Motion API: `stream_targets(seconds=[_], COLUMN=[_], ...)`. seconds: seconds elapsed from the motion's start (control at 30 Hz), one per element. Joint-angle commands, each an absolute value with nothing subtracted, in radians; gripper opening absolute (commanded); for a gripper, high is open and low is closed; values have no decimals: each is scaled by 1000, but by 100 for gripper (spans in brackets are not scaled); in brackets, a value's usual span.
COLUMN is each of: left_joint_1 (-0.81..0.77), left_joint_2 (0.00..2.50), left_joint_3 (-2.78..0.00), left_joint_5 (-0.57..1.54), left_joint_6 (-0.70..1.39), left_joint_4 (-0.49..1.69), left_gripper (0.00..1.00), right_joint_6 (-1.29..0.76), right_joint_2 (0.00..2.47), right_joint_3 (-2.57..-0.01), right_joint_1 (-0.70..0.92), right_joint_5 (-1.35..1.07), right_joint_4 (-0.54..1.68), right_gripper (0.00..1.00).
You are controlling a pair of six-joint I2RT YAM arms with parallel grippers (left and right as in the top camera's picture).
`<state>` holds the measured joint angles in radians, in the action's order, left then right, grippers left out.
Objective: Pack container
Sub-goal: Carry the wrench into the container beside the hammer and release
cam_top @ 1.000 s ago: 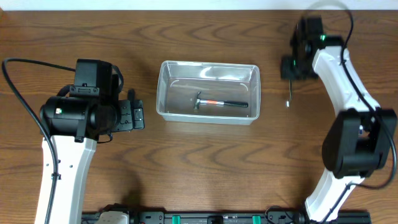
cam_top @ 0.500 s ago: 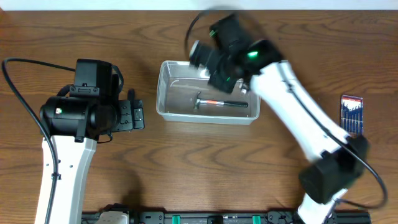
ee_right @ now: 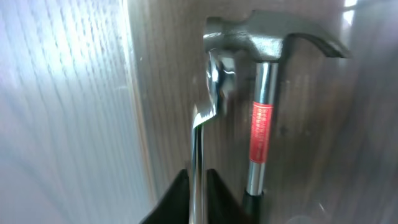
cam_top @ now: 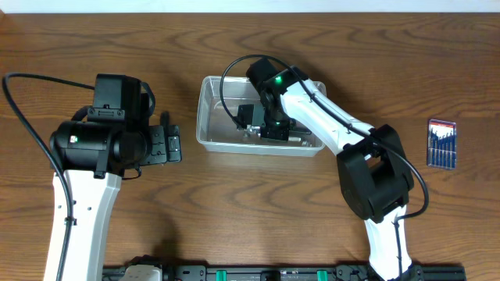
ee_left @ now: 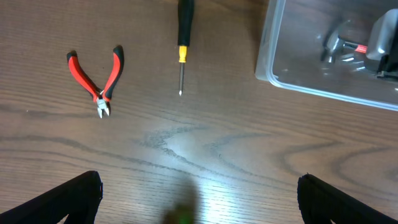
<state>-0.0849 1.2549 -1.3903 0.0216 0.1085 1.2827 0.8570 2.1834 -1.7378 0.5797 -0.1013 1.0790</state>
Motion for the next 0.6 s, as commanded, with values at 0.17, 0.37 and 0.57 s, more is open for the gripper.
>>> stream_targets(seconds=[0.17,0.37,0.57], left_joint_1=[-79,-79,-79], left_joint_2=[1251,1251,1251], left_joint_3=[-1409,-1409,-1409], left_joint_5=[10,10,10], left_joint_6=[118,118,118], left_joint_4=[1287,1287,1287], left_gripper=[98,98,98], right_joint_6=[854,696,320], right_joint_2=[2185,2101,1930], right_joint_3=[-1759,-1925,-2182], right_joint_1=[576,569,472], right_joint_5=[-101,-81,217], right_joint_4=[1098,1145,1207], right_gripper=[68,68,94])
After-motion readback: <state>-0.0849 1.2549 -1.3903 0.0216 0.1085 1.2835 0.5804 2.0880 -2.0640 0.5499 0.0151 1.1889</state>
